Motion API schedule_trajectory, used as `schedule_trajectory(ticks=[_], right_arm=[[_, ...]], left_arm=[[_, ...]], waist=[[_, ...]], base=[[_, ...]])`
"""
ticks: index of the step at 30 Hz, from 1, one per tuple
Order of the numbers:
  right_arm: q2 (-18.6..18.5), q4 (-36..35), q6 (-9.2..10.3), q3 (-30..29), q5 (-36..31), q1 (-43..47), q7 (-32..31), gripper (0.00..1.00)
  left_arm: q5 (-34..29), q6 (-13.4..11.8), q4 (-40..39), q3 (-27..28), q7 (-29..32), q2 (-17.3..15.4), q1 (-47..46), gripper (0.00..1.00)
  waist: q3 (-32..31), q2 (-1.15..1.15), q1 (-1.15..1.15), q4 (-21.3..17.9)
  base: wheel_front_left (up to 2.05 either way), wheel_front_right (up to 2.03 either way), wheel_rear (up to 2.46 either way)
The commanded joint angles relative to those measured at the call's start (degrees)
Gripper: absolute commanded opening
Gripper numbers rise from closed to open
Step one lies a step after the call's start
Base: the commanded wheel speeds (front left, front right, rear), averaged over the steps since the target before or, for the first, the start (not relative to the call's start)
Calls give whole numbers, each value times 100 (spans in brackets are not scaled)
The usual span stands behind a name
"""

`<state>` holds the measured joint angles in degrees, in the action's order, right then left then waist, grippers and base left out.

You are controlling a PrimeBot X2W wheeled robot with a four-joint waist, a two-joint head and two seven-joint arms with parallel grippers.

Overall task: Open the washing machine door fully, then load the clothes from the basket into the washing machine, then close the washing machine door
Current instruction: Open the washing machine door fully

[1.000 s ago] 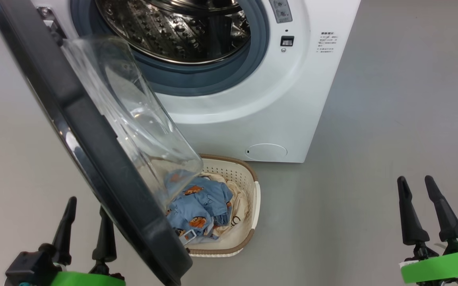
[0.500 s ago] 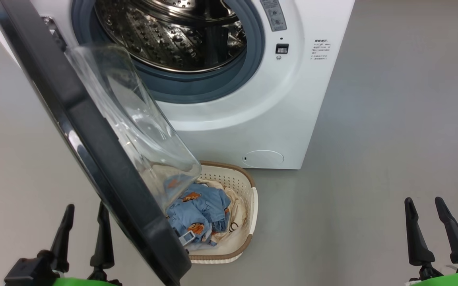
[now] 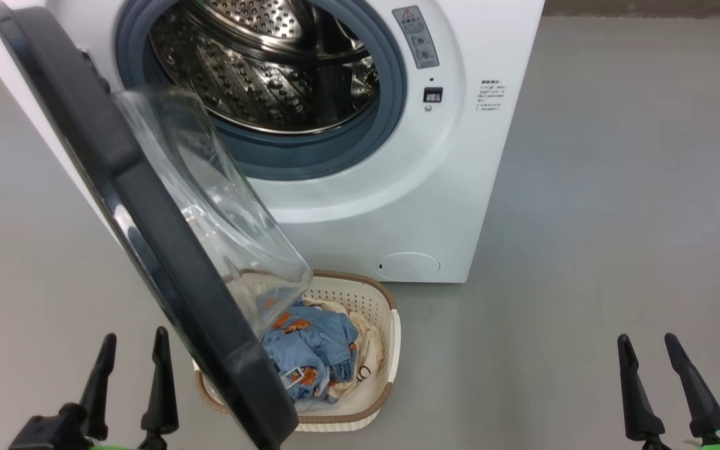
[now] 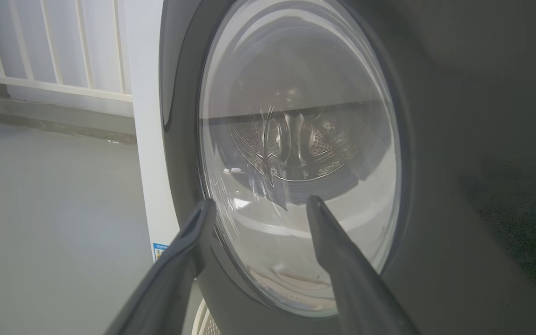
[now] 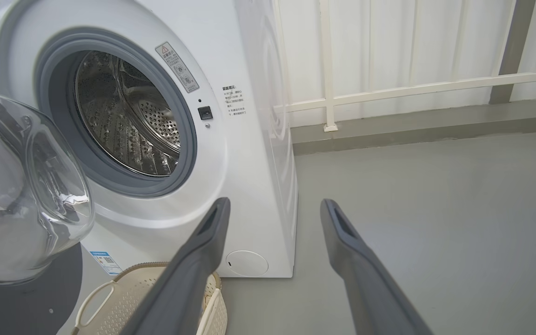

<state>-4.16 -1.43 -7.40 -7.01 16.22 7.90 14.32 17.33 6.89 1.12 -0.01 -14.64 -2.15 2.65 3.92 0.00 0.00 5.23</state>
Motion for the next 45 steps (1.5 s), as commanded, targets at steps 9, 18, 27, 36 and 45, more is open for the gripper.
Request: schedule_trajectory(ticks=[9, 18, 27, 36, 45], right_arm=[[-99, -156, -9, 146, 4, 117, 68, 100], [-93, -225, -9, 53, 7, 196, 68, 100], [-93, -207, -9, 31, -28, 209, 68, 100], [-82, -201, -9, -14, -40, 206, 68, 100], [-65, -210, -9, -34, -36, 214, 68, 100]], left_arm=[[-168, 20, -88, 202, -36, -73, 98, 100], [-209, 25, -116, 232, -36, -73, 192, 100], [-207, 31, -100, 232, -36, -73, 233, 79], [-195, 36, -30, 250, -36, -73, 226, 0], [-126, -51, -13, 429, -36, -73, 220, 0]], waist=[[-249, 0, 0, 27], [-291, 0, 0, 29], [-296, 0, 0, 7], [-292, 0, 0, 6], [-300, 0, 0, 29]], base=[[0, 0, 0], [0, 0, 0], [0, 0, 0], [0, 0, 0], [0, 0, 0]])
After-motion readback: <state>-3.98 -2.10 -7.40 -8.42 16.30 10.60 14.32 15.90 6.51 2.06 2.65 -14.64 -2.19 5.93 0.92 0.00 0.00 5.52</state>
